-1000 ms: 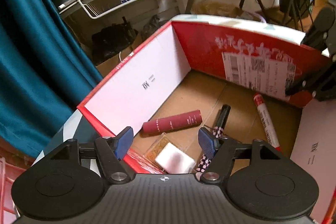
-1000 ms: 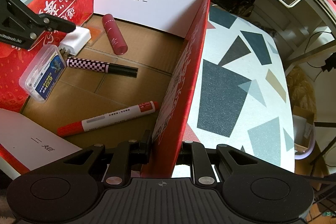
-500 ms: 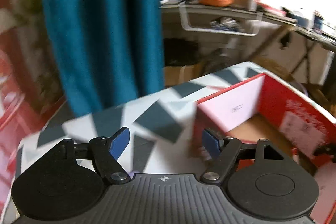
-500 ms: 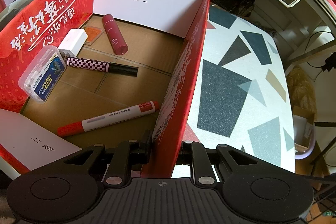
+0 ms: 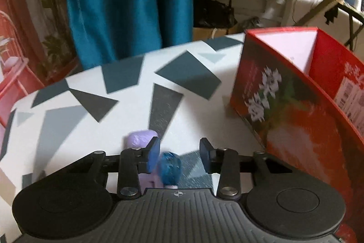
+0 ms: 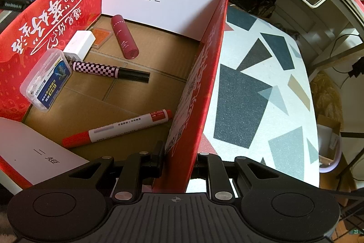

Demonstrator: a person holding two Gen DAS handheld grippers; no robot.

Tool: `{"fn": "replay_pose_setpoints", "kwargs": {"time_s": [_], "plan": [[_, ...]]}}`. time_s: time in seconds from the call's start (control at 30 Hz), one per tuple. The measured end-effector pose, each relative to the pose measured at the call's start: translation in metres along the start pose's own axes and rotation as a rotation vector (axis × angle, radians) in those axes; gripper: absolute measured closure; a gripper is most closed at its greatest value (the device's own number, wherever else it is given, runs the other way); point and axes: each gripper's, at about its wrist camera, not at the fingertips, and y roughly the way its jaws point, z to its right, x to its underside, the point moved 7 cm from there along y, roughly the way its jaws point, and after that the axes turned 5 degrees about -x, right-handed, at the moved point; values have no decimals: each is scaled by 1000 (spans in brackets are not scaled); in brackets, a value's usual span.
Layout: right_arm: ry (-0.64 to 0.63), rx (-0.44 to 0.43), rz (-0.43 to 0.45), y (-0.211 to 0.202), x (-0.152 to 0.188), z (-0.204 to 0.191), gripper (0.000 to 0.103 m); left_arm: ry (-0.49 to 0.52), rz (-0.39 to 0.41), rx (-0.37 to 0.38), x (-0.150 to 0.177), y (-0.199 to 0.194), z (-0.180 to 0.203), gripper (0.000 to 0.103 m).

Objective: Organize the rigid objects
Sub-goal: 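Move the left tool back down to the blue bottle, then close the left tool on the blue bottle's cap and lift it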

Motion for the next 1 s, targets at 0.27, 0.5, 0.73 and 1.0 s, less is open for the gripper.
{"fn": "replay_pose_setpoints", "kwargs": {"time_s": [0.27,0.5,0.73,1.0], "plan": [[-1,0,-1,0,0,0,86,28,-51,-15,17,17,8,66],[0,1,0,0,0,0,86,57,-45,-26,20,11,16,69],[0,0,-1,-1,0,0,86,99,-46,-10,24,8,32,76],[1,-4,-1,0,0,0,86,18,-44,-71,17,16,8,75]]}}
